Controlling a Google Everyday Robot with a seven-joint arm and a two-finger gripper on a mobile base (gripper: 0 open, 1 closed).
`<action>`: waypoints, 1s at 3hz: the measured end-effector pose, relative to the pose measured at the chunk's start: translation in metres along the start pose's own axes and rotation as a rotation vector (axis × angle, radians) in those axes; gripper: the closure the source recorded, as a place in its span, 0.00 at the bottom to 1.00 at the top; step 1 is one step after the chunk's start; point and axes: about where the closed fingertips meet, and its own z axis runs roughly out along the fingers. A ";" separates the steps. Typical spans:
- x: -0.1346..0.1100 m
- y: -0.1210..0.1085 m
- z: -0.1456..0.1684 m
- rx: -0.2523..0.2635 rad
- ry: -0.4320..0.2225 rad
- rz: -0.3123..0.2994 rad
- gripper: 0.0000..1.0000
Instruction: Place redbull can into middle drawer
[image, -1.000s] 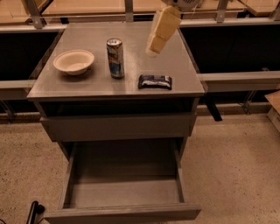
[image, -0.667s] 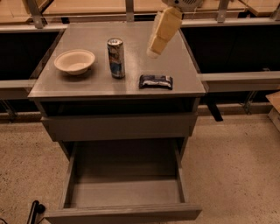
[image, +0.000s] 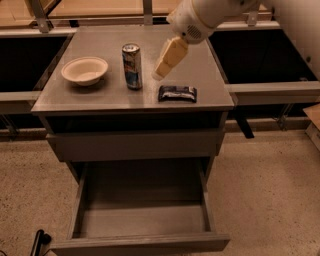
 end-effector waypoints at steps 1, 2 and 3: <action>0.018 -0.009 0.037 0.046 -0.092 0.098 0.00; 0.006 -0.029 0.070 0.112 -0.221 0.158 0.00; -0.012 -0.058 0.091 0.184 -0.361 0.224 0.00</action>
Offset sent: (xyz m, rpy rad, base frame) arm 0.1073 0.0495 -0.0324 0.4897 -0.1669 -0.1907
